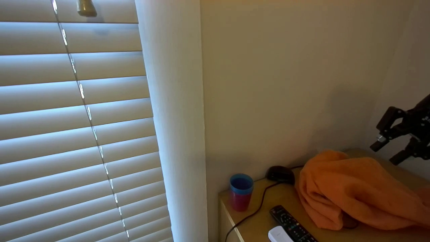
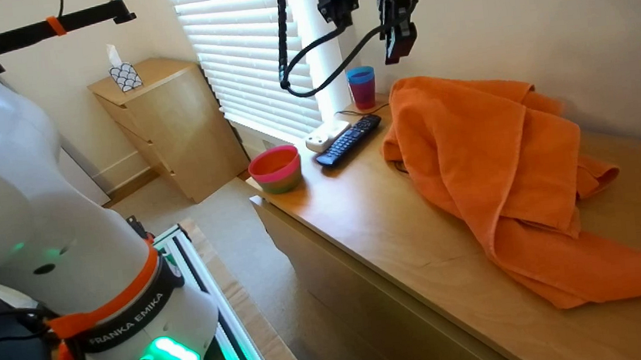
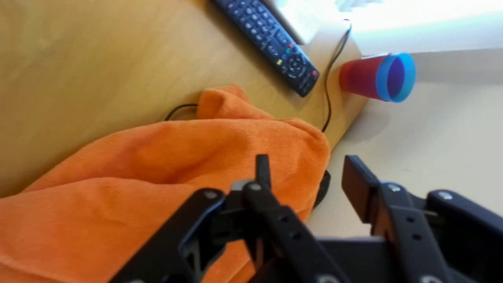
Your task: Spread the towel evenly on the cabinet top
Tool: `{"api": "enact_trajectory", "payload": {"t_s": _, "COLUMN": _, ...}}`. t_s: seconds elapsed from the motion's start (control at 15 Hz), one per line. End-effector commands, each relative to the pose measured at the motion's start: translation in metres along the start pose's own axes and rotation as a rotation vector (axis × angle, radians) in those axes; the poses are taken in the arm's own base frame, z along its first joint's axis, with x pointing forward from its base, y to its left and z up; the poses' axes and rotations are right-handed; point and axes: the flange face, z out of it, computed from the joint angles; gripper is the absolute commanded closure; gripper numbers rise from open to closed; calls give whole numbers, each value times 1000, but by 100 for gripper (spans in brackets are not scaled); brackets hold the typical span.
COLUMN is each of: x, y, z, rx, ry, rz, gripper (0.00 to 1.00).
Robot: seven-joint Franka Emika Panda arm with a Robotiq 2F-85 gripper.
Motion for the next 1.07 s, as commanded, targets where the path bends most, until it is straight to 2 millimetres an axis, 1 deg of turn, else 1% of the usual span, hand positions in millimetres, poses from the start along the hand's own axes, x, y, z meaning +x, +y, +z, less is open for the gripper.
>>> {"api": "enact_trajectory", "payload": {"t_s": 0.0, "x": 3, "y": 36, "z": -58, "rx": -196, "ry": 79, "rz": 26, "gripper": 15}}
{"api": "enact_trajectory", "payload": {"t_s": 0.13, "x": 12, "y": 73, "z": -85, "rx": -309, "ry": 113, "rz": 83, "gripper": 2}}
{"api": "enact_trajectory", "payload": {"t_s": 0.27, "x": 16, "y": 110, "z": -98, "rx": -403, "ry": 93, "rz": 153, "gripper": 0}}
{"api": "enact_trajectory", "payload": {"t_s": 0.4, "x": 15, "y": 148, "z": -105, "rx": -496, "ry": 100, "rz": 209, "gripper": 0}}
{"api": "enact_trajectory", "payload": {"t_s": 0.47, "x": 17, "y": 158, "z": -107, "rx": -536, "ry": 101, "rz": 247, "gripper": 0}}
{"api": "enact_trajectory", "payload": {"t_s": 0.53, "x": 18, "y": 141, "z": -108, "rx": -466, "ry": 115, "rz": 184, "gripper": 0}}
{"api": "enact_trajectory", "payload": {"t_s": 0.6, "x": 18, "y": 149, "z": -110, "rx": -475, "ry": 114, "rz": 198, "gripper": 0}}
{"api": "enact_trajectory", "payload": {"t_s": 0.73, "x": 20, "y": 145, "z": -109, "rx": -475, "ry": 115, "rz": 190, "gripper": 1}}
{"api": "enact_trajectory", "payload": {"t_s": 0.8, "x": 25, "y": 140, "z": -104, "rx": -472, "ry": 152, "rz": 226, "gripper": 0}}
{"api": "enact_trajectory", "payload": {"t_s": 0.87, "x": 36, "y": 139, "z": -93, "rx": -444, "ry": 196, "rz": 274, "gripper": 0}}
{"api": "enact_trajectory", "payload": {"t_s": 1.0, "x": 60, "y": 152, "z": -76, "rx": -412, "ry": 265, "rz": 385, "gripper": 0}}
